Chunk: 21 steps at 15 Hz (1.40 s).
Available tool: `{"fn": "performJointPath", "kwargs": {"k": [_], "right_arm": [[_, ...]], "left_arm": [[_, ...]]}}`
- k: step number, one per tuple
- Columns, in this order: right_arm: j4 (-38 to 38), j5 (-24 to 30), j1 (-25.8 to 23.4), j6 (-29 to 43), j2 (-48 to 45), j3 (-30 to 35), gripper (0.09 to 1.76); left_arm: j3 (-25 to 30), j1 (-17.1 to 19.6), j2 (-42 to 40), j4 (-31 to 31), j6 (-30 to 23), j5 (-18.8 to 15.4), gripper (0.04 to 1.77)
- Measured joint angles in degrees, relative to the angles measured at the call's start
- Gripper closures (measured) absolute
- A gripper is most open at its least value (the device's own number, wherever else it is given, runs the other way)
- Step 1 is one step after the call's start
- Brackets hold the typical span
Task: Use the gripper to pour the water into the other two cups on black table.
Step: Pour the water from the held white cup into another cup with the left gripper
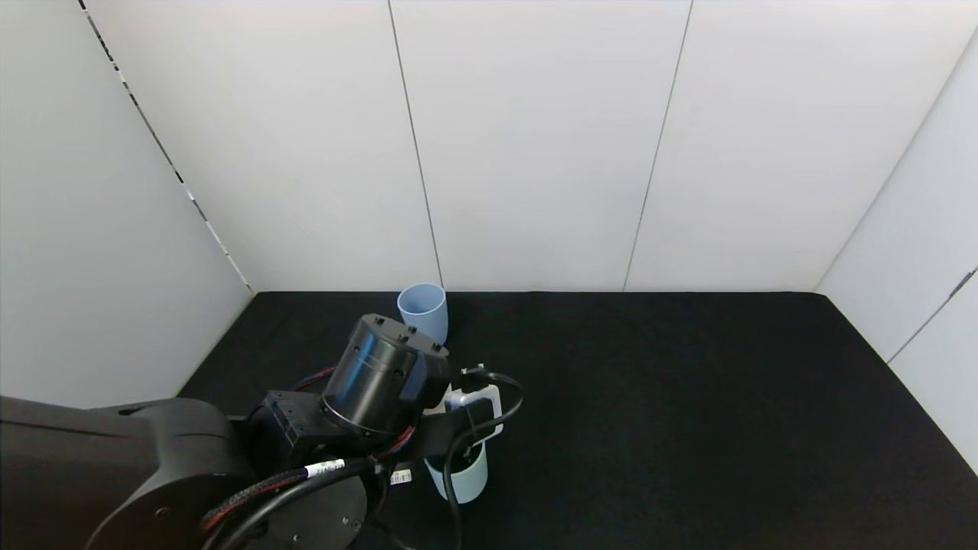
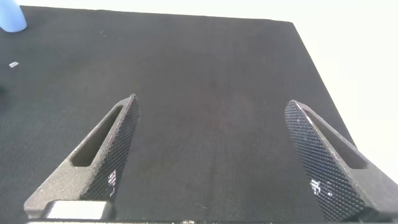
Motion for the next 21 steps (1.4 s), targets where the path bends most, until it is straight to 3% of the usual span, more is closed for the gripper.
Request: {"fn": "performJointPath", "kwargs": {"k": [12,21], "right_arm": [[0.0,0.0,0.0,0.0,0.0,0.0,0.14],[0.0,-0.02,0.0,0.02,0.0,0.0,0.14]], "left_arm": [[0.61,-1.62,0.35,-0.13,3.58,4.79,0.6],[0.9,-1.62,0.02,-0.71,7.91,5.99,0.6]]}}
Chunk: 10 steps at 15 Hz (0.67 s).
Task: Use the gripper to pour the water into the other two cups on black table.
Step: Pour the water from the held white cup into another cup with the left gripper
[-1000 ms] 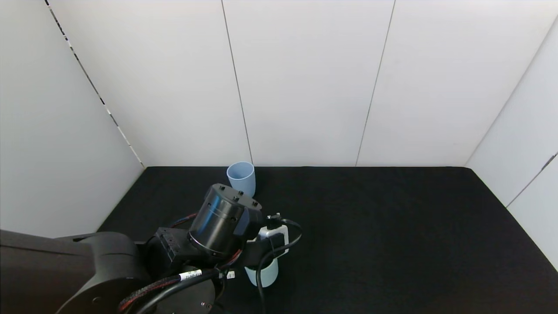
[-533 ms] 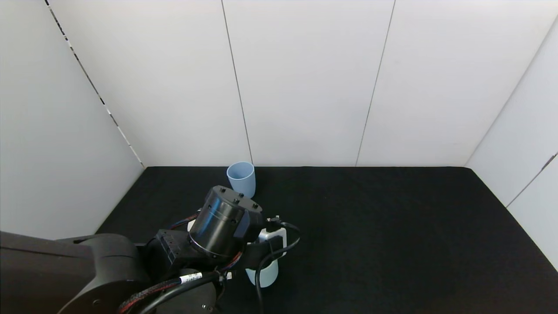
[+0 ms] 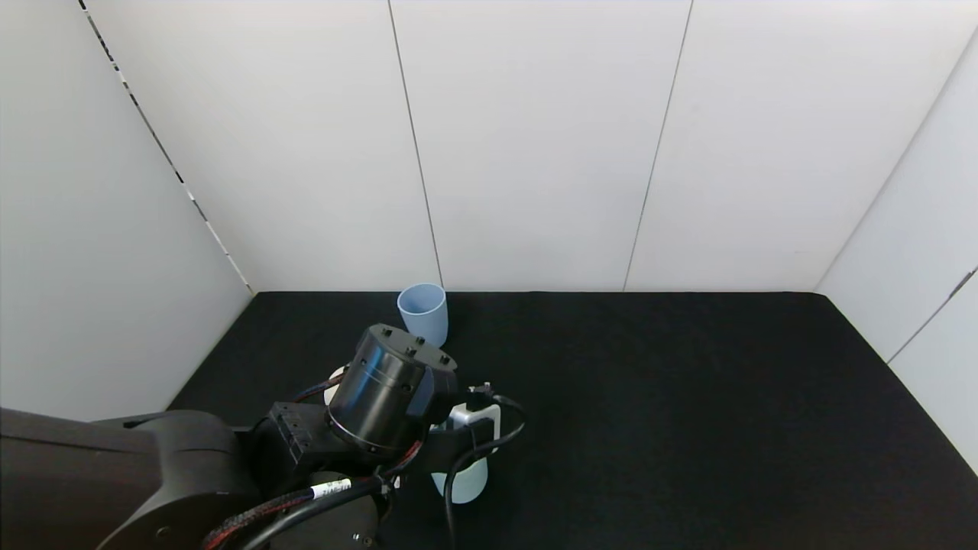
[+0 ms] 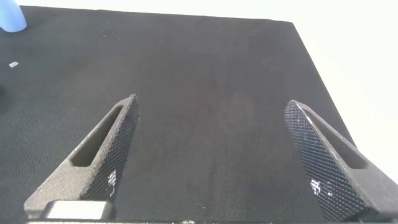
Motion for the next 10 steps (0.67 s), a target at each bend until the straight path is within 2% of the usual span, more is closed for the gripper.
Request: {"fn": "performJointPath", "kwargs": {"k": [4,10], "right_arm": [[-0.02,0.0,0.0,0.0,0.0,0.0,0.14],[0.0,0.0,0.0,0.0,0.0,0.0,0.14]], "left_arm": [[0.01,0.0,-0.02,-0.15,1.18,0.79,0.6],[0.01,0.0,-0.09,-0.37,0.2,0.16,0.6]]}}
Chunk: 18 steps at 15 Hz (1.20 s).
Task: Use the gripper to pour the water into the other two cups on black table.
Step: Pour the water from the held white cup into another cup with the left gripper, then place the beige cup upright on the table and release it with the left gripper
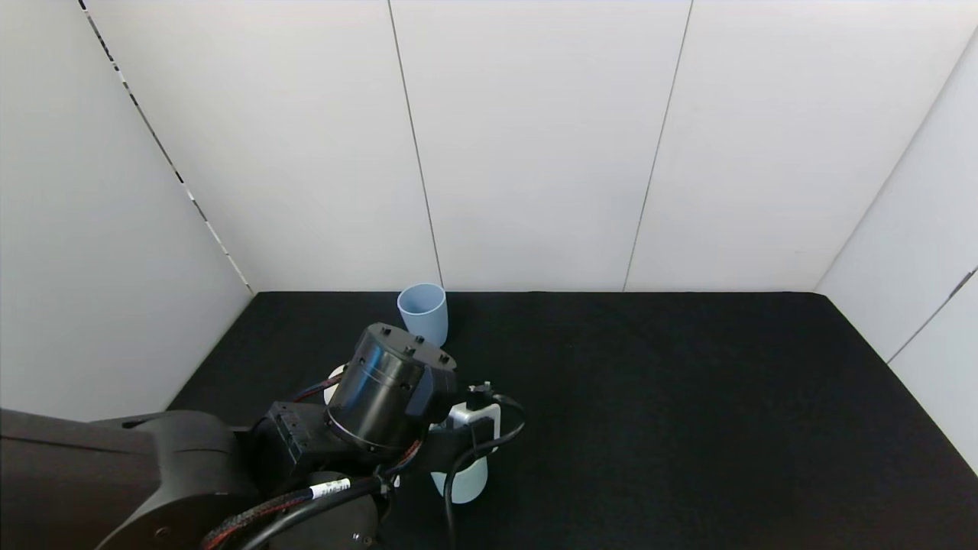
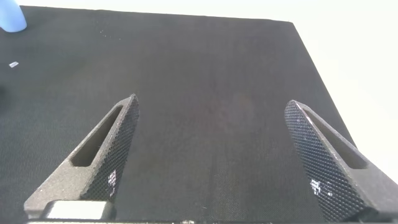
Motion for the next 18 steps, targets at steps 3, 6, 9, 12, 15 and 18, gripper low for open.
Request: {"fn": "performJointPath", "kwargs": {"k": [3,6,9,12,15,18], "right_arm": [[0.0,-0.01,0.0,0.0,0.0,0.0,0.14],[0.0,0.02,0.0,-0.02,0.0,0.0,0.14],[0.0,0.02,0.0,-0.02,0.0,0.0,0.14],[0.0,0.0,0.0,-0.02,0.0,0.0,0.14],[0.0,0.02,-0.02,-0.02,0.0,0.0,0.14],[0.0,0.0,-0.02,0.0,0.0,0.0,0.14]], "left_arm": [[-0.01,-0.26,-0.5,-0.07,-4.28,-0.39,0.6],[0.4,-0.34,-1.85,0.17,-10.37,-0.49,0.6],[1.65,0.66,-4.08,0.04,-16.98,-3.11,0.6],[3.41,2.45,-7.14,0.0,-25.44,-8.33,0.6],[4.82,4.01,-9.64,-0.27,-38.27,-12.92,0.6],[5.34,8.37,-12.71,-0.5,-47.23,-19.26,0.6]]}}
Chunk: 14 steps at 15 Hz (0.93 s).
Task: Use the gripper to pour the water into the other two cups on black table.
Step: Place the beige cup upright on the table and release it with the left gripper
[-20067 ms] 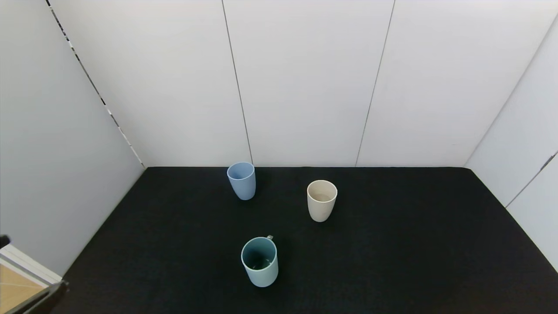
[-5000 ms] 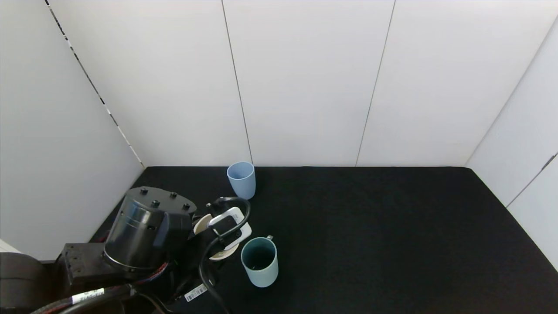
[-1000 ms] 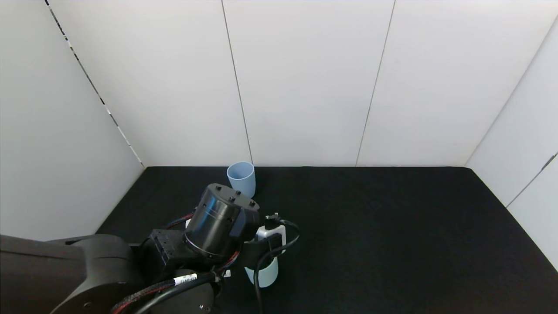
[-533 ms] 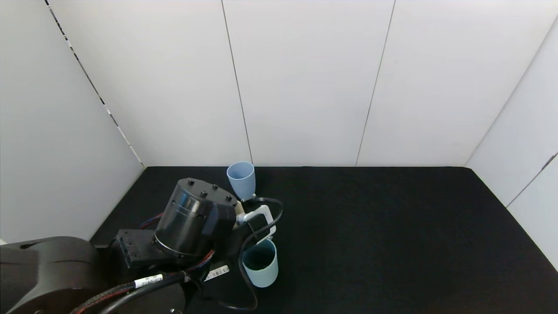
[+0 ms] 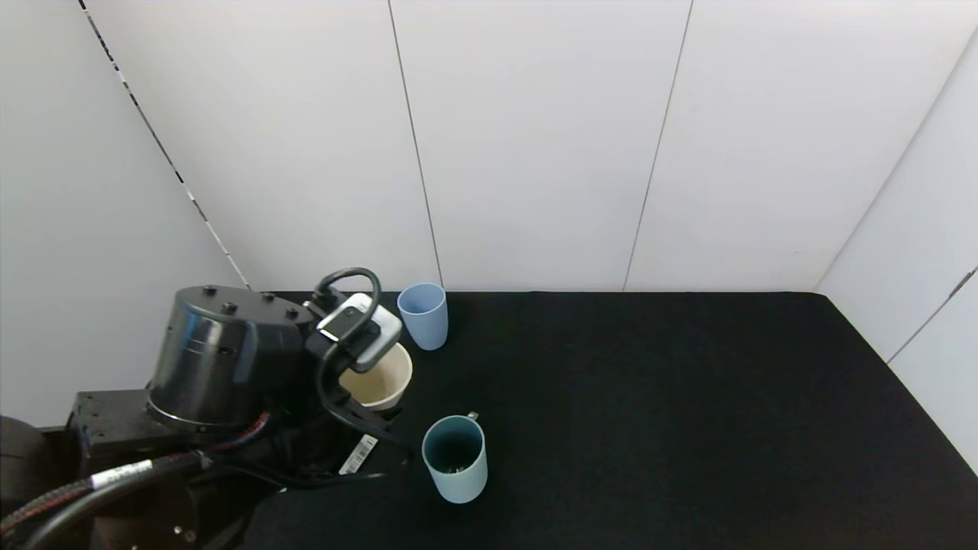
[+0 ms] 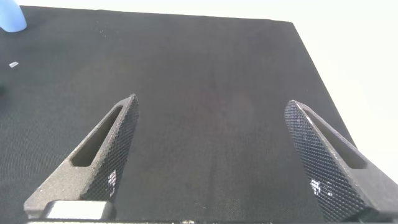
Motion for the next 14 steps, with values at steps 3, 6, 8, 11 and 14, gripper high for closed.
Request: {"fn": "performJointPath", "kwargs": {"k": [3,6,8,11,14], "right_arm": [[0.02,0.02,0.02,0.0,0.0,0.0,0.14],[0.0,0.0,0.02,0.0,0.0,0.0,0.14],[0.0,0.02,0.02,0.0,0.0,0.0,0.14],[0.0,-0.01,0.02,0.0,0.0,0.0,0.14],[0.02,0.02,0.02,0.01,0.0,0.0,0.14]], "left_arm": [[2.07,9.2,-4.12,-0.11,-1.79,-11.01,0.6],[4.46,20.64,-7.08,-1.43,-5.1,-23.02,0.6],[5.68,27.29,-7.49,-5.73,-8.51,-27.6,0.6],[6.14,36.49,-4.1,-13.51,-10.34,-33.23,0.6],[5.53,43.76,3.54,-24.39,-10.58,-38.61,0.6]]}}
